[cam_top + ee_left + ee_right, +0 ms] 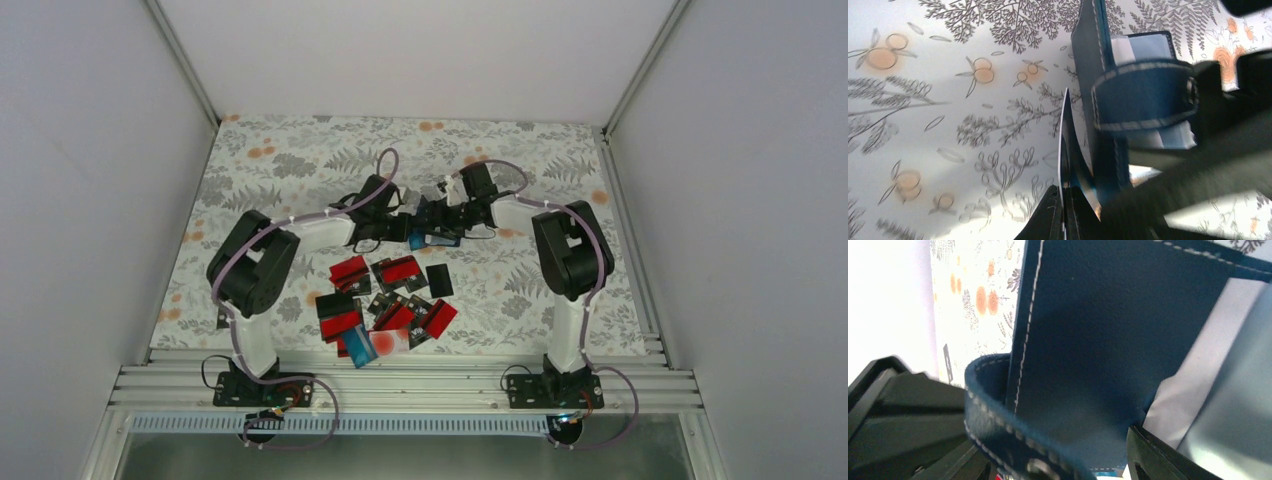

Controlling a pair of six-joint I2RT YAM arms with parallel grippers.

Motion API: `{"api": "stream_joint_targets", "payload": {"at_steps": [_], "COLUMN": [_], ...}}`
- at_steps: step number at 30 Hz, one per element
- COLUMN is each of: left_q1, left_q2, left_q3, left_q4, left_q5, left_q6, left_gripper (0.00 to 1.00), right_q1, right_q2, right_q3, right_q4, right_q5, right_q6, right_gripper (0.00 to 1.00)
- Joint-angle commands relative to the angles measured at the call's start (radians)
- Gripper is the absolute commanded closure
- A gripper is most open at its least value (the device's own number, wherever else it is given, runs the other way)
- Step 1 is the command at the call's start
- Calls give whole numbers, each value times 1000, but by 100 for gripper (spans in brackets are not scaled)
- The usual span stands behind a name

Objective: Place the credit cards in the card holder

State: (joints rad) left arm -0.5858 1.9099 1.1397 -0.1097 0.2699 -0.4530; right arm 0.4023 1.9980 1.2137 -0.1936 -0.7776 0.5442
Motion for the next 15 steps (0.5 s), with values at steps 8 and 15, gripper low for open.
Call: {"api": "stream_joint_targets", "payload": {"at_steps": [8, 15], "left_q1": [-5, 0], "left_q2": [-298, -368], "left_q3": [-152, -142], "left_q4": [-188, -165], "left_q5": [-151, -214], "left_q6": [31, 54], "left_gripper": [98, 98], "right_q1": [20, 20], "right_q2": [72, 67], "right_q3": [57, 55], "right_q4": [-10, -19], "right_q5": [-9, -10], "right_q6": [-42, -50], "right_gripper": [34, 32]}}
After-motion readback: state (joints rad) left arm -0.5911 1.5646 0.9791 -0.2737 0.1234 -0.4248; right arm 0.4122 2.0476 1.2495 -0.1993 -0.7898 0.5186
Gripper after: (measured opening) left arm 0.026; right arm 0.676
